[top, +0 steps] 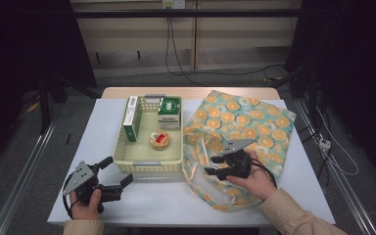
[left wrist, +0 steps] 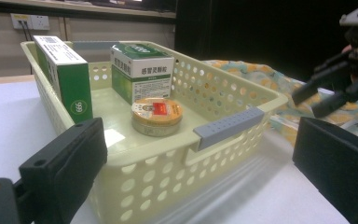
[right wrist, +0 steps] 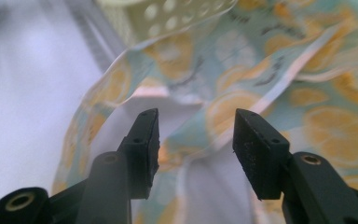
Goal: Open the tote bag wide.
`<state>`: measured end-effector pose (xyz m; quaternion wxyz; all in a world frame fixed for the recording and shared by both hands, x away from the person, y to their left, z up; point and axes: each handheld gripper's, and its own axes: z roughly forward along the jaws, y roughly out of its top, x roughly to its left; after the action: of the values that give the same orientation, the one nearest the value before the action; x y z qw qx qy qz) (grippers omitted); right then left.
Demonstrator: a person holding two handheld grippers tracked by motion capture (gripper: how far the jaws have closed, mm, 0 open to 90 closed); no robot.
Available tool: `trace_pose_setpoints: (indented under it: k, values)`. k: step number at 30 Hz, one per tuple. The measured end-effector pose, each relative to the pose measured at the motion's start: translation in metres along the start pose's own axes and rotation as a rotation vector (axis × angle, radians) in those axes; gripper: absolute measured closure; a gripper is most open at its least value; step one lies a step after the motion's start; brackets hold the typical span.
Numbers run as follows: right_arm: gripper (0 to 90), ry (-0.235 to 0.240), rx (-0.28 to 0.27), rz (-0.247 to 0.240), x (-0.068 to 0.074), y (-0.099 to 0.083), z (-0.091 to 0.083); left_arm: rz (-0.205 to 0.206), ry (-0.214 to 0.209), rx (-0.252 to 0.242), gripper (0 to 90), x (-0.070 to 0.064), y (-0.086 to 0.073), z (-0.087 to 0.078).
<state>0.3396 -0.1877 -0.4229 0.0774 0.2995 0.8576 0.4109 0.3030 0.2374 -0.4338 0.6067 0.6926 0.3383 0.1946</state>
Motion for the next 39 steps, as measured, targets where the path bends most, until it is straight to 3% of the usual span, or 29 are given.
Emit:
trace_pose_setpoints:
  k: [7, 12, 15, 23, 30, 35, 39]
  values:
    - [50.6, 0.037, 0.071, -0.029, 0.015, -0.016, 0.019, -0.001, 0.001, -0.001, 2.7, 0.000, 0.000, 0.000]
    - [74.0, 0.011, 0.094, -0.053, 0.016, -0.020, 0.024, 0.000, 0.003, -0.002, 2.7, 0.001, 0.000, -0.001]
    - [87.1, 0.038, 0.090, -0.060, 0.014, -0.019, 0.022, -0.005, 0.004, -0.005, 2.7, 0.001, 0.000, -0.001]
    - [90.0, 0.060, 0.056, -0.024, 0.007, -0.008, 0.012, 0.003, 0.004, -0.004, 2.7, 0.001, 0.001, -0.002]
    - [90.0, 0.009, -0.042, 0.002, -0.016, 0.018, -0.021, 0.005, 0.004, -0.006, 2.7, 0.002, 0.001, -0.002]
    - [90.0, -0.099, -0.102, 0.011, -0.046, 0.038, -0.051, 0.004, 0.004, -0.007, 2.7, 0.002, 0.001, -0.002]
    - [90.0, -0.182, -0.142, 0.063, -0.077, 0.044, -0.066, 0.006, 0.004, -0.007, 2.7, 0.001, 0.001, -0.002]
